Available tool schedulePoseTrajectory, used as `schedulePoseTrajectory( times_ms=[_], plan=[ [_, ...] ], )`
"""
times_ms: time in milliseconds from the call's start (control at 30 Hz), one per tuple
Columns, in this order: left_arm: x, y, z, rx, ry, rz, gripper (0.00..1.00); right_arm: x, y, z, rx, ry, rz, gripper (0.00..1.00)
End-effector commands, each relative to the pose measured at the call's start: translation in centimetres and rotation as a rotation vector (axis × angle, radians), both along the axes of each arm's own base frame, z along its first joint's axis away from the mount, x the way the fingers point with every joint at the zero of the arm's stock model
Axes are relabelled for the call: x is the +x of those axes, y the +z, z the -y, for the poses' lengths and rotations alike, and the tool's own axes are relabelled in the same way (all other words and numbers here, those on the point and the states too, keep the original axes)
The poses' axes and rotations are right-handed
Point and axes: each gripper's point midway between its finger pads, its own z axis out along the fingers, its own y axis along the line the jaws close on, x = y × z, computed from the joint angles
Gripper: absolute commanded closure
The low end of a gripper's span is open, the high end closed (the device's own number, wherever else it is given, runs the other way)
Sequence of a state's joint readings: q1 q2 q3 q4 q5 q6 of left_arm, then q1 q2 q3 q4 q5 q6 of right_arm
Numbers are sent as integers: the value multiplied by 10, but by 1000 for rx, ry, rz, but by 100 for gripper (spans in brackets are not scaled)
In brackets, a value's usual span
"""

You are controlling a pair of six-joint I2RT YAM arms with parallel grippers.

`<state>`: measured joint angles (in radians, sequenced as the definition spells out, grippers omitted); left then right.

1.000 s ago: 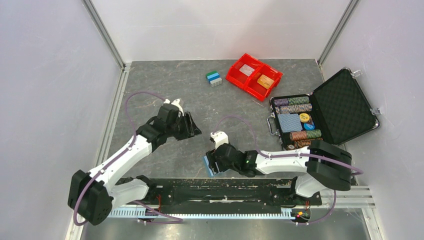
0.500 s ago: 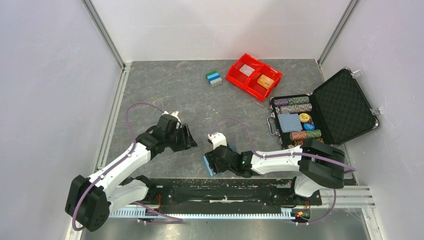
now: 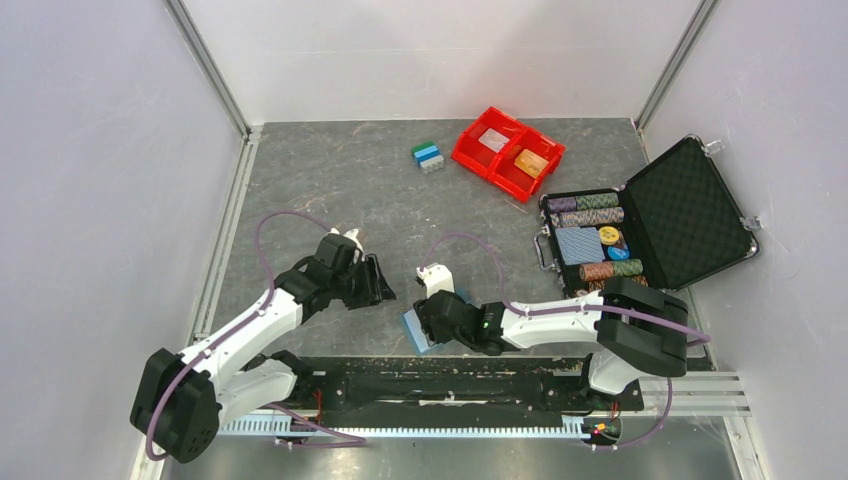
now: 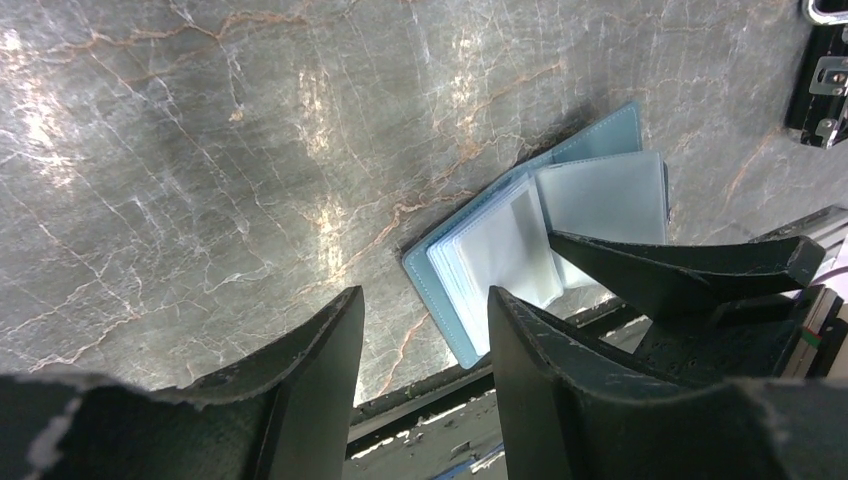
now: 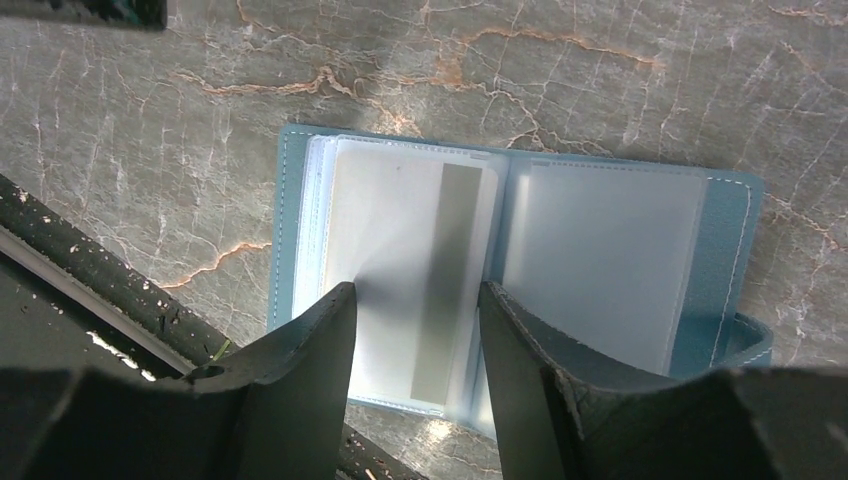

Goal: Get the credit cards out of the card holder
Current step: Remove the credit card from the card holder.

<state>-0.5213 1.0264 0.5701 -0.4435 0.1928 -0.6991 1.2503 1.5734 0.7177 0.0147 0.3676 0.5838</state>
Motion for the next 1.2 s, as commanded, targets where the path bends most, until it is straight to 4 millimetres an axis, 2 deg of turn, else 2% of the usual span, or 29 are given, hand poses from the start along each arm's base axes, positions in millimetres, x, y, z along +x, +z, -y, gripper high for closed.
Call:
schedulePoseTrajectory(
  times_ms=[0, 100, 233, 533, 700, 833, 967, 1167],
  plan=[
    [0, 4, 10, -67, -18, 8, 45, 0, -4, -1, -8, -14, 1, 50],
    [-1, 3, 10, -71, -16, 1, 45, -1, -2, -3, -3, -10, -5, 44],
    [1, 5, 8, -63, 1, 20, 45, -1, 12, -11, 27, 4, 10, 33],
    [2, 6, 2, -42, 17, 41, 45, -5, 11, -11, -36, 6, 34, 28],
    [0, 5, 1, -43, 15, 38, 45, -8, 4, -11, -70, 6, 39, 29],
    [0, 7, 1, -47, 16, 46, 45, -8, -1, -9, -89, 2, 36, 34],
    [0, 6, 1, -47, 14, 41, 45, -9, 1, -9, -72, -1, 34, 43],
    [-2, 5, 5, -61, 0, 30, 45, -13, 7, -16, -2, 4, 10, 44]
  ],
)
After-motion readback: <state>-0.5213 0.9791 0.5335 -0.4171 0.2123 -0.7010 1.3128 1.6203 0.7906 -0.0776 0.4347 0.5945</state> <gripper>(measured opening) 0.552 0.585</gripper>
